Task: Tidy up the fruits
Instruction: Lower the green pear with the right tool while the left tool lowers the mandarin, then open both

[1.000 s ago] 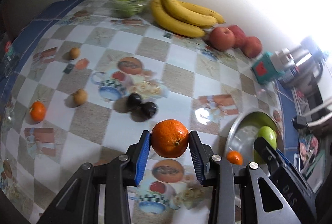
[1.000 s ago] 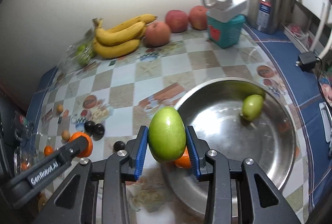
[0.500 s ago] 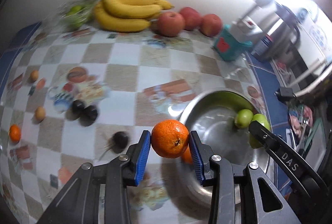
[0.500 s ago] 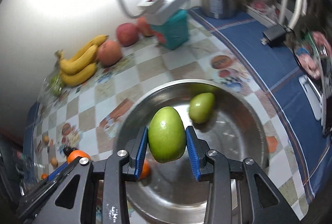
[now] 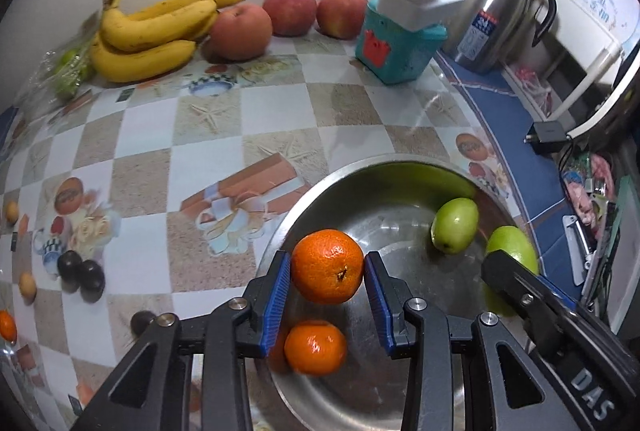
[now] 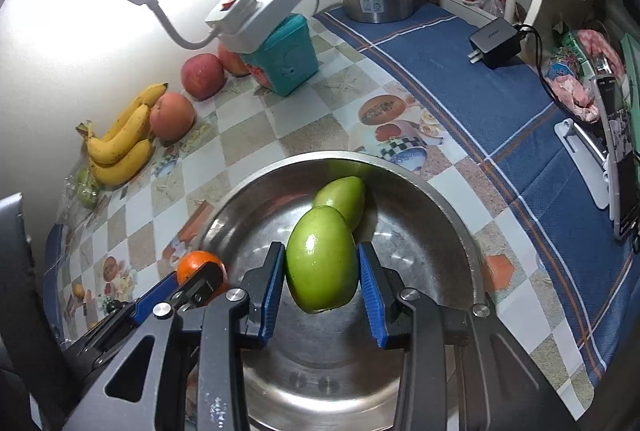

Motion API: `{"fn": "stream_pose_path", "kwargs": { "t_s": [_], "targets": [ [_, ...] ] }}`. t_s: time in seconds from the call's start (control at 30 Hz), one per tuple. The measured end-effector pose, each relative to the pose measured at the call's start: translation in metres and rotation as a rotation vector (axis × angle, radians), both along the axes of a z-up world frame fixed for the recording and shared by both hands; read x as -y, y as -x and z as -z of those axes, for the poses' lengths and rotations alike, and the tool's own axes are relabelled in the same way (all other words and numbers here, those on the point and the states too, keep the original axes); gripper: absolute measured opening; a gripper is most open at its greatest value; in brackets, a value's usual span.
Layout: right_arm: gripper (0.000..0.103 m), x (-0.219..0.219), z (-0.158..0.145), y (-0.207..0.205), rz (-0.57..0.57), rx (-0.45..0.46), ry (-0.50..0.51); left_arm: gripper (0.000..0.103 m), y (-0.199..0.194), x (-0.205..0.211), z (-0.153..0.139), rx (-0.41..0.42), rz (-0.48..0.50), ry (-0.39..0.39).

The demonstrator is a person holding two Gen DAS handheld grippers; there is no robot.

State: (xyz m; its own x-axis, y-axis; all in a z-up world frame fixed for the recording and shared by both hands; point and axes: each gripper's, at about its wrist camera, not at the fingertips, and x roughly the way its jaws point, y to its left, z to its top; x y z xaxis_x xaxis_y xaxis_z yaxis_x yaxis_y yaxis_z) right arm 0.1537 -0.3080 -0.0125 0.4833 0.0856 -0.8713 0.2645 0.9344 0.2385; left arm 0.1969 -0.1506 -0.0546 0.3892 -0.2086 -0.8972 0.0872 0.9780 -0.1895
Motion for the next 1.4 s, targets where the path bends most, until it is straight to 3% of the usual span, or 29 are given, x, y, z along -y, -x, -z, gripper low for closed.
{"fn": "stream_pose_path", "kwargs": {
  "t_s": [0.67, 1.4],
  "targets": [
    [0.038, 0.004, 0.025, -0.005, 0.013, -0.074, -0.029, 0.041, -0.009, -0.003, 0.01, -0.015, -0.017, -0.006],
    [0.039, 0.007, 0.039, -0.012, 0.012, -0.142, 0.005, 0.041, -0.01, -0.015, 0.012, -0.044, -0.059, 0.011]
  ]
}}
